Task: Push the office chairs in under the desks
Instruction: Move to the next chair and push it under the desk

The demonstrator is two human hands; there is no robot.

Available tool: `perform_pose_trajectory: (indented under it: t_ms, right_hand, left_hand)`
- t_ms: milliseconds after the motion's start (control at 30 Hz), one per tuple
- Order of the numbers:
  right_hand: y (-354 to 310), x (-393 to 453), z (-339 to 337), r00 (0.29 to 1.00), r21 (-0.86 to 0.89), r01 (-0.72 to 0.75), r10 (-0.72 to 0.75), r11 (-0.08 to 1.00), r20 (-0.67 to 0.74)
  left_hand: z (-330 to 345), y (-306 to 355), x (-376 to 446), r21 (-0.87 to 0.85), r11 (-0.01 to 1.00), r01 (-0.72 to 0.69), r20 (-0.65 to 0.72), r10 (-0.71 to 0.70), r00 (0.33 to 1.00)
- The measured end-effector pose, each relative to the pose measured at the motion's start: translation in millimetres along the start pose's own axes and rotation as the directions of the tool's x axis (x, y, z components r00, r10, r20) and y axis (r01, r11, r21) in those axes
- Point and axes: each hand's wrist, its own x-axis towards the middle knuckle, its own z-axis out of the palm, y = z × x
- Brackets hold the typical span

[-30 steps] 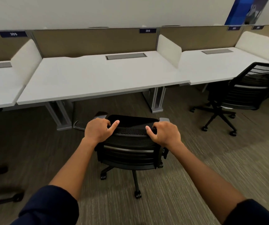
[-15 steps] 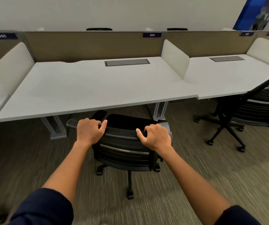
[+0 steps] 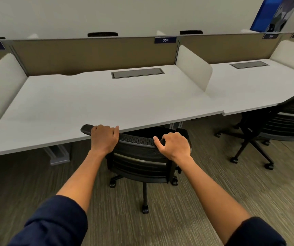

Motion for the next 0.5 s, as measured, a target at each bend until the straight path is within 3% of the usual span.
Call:
perform_pose_trajectory:
  t_ms: [167, 367, 500]
  right_hand:
    - [15, 16, 2, 0.999, -0.023, 0.027, -0.026, 0.999, 0.019]
    - [30, 18, 2, 0.997, 0.011, 0.065, -0.065, 0.998, 0.039]
    - [31, 17, 0, 0.993, 0.027, 0.105, -0.106, 0.994, 0.058]
  left_hand:
    - [9, 7, 6, 0.024, 0.999, 0.036, 0.005, -0.036, 0.999]
    - [11, 19, 8, 0.057, 0.992, 0.111, 0.16, -0.118, 0.98]
    - [8, 35, -17, 0.015, 0.981, 0.192, 0.187, -0.192, 0.963]
